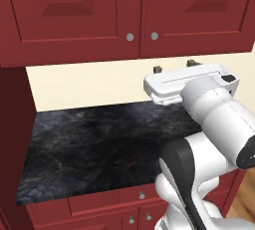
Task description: Move the bowls from the cabinet to the plates on the dining table.
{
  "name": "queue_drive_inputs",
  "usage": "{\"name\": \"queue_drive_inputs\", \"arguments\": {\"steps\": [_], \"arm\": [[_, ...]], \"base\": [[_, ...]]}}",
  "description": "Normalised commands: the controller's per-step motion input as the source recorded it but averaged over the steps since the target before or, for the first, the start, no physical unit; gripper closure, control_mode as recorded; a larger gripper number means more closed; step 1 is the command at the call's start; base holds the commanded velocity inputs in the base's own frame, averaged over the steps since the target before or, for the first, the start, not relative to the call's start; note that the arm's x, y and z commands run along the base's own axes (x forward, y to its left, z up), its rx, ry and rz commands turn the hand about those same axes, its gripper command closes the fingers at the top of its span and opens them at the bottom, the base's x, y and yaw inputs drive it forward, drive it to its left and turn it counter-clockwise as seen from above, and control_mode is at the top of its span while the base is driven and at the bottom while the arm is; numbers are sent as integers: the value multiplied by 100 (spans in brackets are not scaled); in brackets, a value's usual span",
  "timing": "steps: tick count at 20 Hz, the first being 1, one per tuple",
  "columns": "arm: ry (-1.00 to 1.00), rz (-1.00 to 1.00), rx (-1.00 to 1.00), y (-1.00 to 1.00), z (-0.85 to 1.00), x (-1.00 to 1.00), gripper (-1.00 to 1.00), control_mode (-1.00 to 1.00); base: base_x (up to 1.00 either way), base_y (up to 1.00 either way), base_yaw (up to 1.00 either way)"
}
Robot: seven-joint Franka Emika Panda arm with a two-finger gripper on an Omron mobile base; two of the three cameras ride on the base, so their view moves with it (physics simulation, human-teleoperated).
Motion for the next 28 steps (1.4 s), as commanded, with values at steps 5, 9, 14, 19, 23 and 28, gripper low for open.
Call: {"name": "queue_drive_inputs", "arguments": {"steps": [5, 9, 14, 19, 23, 28], "arm": [[-1, -6, 0, 0, -1, 25, -100, -100], [0, -12, 0, -3, -4, 32, -100, -100], [0, -7, 0, -1, -7, 29, -100, -100], [0, 0, 0, 0, -4, 40, -100, -100], [0, 0, 0, 0, -2, 36, -100, -100], [0, 0, 0, 0, -4, 30, -100, -100]], "base": [[0, 0, 0], [0, 0, 0], [0, 0, 0], [0, 0, 0], [0, 0, 0], [0, 0, 0]]}}
